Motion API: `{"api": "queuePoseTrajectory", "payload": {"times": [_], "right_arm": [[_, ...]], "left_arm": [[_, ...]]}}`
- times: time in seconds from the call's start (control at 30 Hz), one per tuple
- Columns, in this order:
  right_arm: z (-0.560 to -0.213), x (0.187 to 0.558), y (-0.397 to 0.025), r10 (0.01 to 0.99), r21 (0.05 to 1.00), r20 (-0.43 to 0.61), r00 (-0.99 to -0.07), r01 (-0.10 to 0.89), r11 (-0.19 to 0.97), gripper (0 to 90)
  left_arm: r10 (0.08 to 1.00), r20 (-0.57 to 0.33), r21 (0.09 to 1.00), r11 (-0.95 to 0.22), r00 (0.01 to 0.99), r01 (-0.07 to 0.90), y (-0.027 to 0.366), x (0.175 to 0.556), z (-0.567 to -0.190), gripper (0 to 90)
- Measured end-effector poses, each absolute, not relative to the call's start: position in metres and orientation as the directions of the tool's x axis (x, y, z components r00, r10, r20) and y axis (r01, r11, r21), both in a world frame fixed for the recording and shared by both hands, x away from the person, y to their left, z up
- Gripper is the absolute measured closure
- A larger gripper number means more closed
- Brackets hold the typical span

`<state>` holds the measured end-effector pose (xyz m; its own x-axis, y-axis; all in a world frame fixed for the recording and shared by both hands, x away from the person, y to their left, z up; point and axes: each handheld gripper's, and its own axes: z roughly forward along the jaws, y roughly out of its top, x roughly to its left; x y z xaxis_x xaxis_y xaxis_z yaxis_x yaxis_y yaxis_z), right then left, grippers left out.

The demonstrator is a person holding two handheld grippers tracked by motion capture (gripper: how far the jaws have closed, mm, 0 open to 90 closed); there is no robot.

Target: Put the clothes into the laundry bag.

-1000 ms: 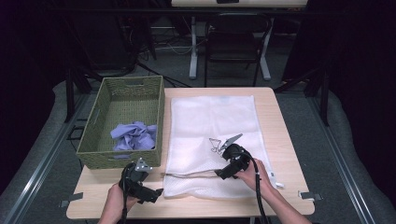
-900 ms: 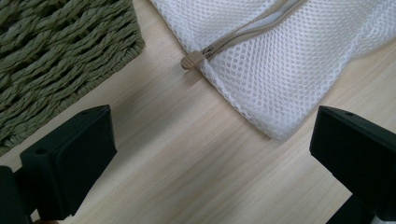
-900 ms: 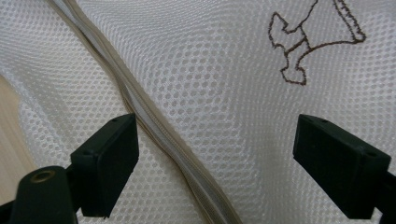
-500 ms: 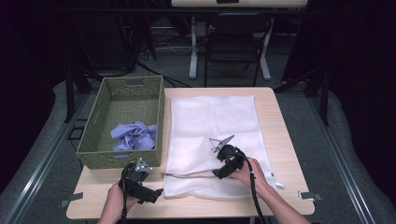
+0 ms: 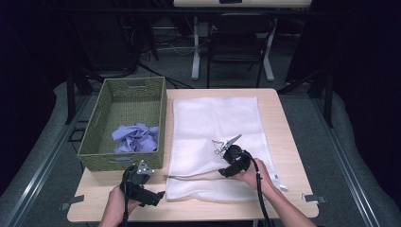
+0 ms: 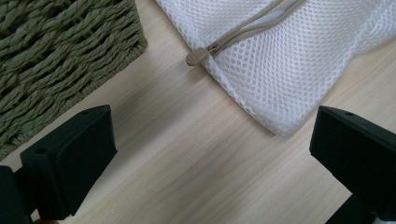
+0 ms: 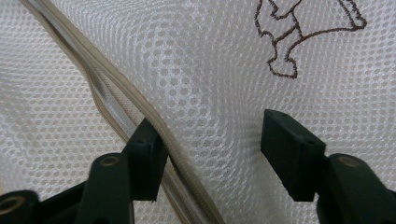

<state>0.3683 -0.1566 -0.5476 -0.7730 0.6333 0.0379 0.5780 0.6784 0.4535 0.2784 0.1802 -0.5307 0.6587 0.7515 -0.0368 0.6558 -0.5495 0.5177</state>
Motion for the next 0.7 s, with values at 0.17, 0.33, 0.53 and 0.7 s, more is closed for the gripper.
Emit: {"api": "queuePoseTrajectory", "payload": {"times": [0.17,0.33,0.53,0.7], "right_arm": [[-0.547,0.368,-0.158,0.640,0.443,0.039,-0.768,0.587,0.678,54.6],[-0.545,0.368,-0.159,0.644,0.455,0.031,-0.764,0.585,0.671,64.8],[-0.543,0.369,-0.160,0.655,0.482,0.021,-0.756,0.582,0.655,77.0],[-0.536,0.369,-0.163,0.668,0.510,0.032,-0.743,0.587,0.629,81.5]], "left_arm": [[0.751,-0.035,0.517,-0.551,0.660,0.654,0.180,0.278,-0.530,0.2],[0.752,-0.038,0.517,-0.549,0.659,0.657,0.181,0.278,-0.530,0.3],[0.747,-0.040,0.518,-0.552,0.663,0.653,0.179,0.278,-0.531,0.3],[0.742,-0.044,0.515,-0.557,0.669,0.652,0.179,0.278,-0.531,0.6]]}}
